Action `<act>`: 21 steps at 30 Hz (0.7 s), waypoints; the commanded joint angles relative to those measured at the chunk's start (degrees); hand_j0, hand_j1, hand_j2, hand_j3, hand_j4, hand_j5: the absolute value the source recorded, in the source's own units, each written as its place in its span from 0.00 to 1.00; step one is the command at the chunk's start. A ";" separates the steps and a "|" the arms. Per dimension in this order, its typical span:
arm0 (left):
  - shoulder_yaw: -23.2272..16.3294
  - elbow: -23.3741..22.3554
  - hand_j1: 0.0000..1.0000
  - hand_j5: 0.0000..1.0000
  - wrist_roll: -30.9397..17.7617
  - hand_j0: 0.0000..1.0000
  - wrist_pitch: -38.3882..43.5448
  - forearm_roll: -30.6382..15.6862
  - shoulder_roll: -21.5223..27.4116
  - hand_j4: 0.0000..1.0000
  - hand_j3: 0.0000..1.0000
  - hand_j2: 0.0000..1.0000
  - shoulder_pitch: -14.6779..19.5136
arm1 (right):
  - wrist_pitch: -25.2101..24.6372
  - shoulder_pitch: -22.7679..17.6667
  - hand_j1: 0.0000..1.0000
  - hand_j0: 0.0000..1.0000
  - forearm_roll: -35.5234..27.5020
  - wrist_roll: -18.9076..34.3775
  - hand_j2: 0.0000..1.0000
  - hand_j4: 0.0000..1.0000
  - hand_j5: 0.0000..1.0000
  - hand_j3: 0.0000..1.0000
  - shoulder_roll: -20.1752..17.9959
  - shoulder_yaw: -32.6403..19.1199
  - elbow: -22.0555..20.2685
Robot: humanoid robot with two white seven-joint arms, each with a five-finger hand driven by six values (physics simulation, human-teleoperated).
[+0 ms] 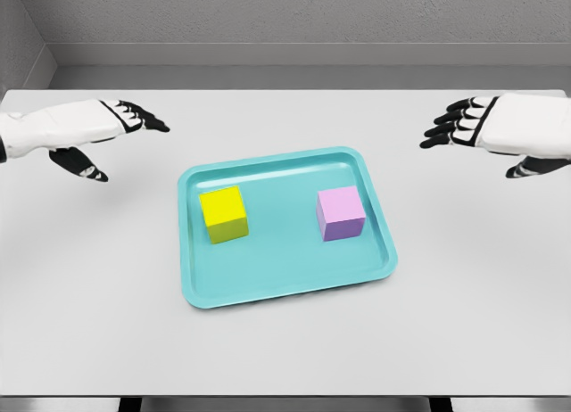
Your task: Push two cubes
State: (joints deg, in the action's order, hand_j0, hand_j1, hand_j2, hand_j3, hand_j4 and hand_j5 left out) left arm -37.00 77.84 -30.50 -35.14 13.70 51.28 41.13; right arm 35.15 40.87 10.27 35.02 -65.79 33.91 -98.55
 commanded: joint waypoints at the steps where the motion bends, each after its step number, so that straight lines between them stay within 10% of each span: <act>1: 0.09 0.21 1.00 1.00 -0.62 1.00 0.14 -0.25 0.13 1.00 1.00 1.00 0.00 | -0.15 0.00 1.00 1.00 -0.17 -0.02 1.00 1.00 1.00 1.00 -0.04 0.10 -0.24; 4: 0.09 0.30 0.90 0.90 -2.55 0.90 0.14 -0.34 -0.13 0.90 0.90 0.90 0.00 | -0.15 0.96 1.00 1.00 -0.25 -0.02 1.00 1.00 1.00 1.00 -0.04 -0.07 -0.06; 8: -3.77 -0.85 0.37 0.37 -4.50 0.37 0.14 0.89 0.31 0.37 0.37 0.37 0.62 | -0.15 4.04 1.00 1.00 -0.25 -0.02 1.00 1.00 1.00 1.00 -0.84 5.11 1.25; 11: -6.23 1.26 0.36 0.36 -4.50 0.36 0.14 1.16 -0.48 0.36 0.36 0.36 0.88 | -0.15 4.04 0.15 0.15 -0.08 -0.02 0.15 0.15 0.15 0.15 1.01 11.09 -0.94; 21: -10.46 6.80 0.36 0.36 -4.50 0.36 0.14 1.60 -0.83 0.36 0.36 0.36 1.23 | -0.15 4.39 0.10 0.10 4.14 -0.02 0.10 0.10 0.10 0.10 9.19 18.03 -0.85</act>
State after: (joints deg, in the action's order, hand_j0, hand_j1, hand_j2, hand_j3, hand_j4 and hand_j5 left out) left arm -47.02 83.97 -35.00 -35.14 15.47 50.56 42.36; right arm 35.15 45.35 13.49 35.01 -58.41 50.75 -99.37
